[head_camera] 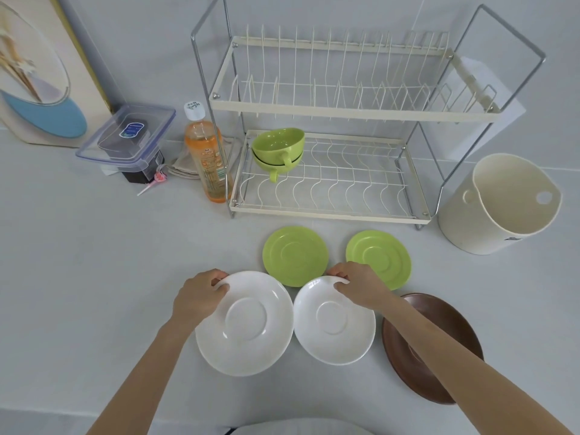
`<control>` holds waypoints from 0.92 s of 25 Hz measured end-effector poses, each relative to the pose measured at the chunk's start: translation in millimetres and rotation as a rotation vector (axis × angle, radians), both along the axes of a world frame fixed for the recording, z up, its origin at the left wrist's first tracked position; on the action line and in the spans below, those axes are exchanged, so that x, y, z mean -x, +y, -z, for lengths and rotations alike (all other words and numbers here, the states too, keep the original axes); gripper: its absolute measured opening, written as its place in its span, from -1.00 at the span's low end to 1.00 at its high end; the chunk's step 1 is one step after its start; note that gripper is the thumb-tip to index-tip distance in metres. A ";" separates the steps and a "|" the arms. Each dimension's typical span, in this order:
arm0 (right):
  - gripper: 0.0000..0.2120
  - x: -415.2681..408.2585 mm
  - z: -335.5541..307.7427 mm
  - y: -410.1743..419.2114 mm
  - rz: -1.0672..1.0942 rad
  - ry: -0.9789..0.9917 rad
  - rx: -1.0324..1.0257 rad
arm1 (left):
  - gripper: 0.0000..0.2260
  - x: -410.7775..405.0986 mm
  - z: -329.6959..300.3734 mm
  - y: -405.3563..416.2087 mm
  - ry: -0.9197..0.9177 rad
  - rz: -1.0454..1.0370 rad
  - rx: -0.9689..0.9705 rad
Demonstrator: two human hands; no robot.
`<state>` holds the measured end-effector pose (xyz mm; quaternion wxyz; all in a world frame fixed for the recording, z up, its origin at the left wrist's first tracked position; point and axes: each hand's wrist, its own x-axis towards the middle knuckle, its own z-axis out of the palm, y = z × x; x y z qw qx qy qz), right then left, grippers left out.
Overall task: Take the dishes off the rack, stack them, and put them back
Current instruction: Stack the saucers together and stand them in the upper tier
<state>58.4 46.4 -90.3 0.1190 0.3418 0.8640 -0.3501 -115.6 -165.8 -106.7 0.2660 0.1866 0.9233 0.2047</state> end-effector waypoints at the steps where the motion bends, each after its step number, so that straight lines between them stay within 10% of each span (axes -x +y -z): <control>1: -0.69 -1.1 2.3 -0.2 0.007 0.006 -0.011 | -0.75 -0.6 0.2 -2.3 -0.001 -0.008 0.002; 23: -0.67 -10.9 6.2 -2.3 0.079 0.033 -0.039 | -0.95 -25.7 -21.7 -6.7 -0.587 -0.350 -0.432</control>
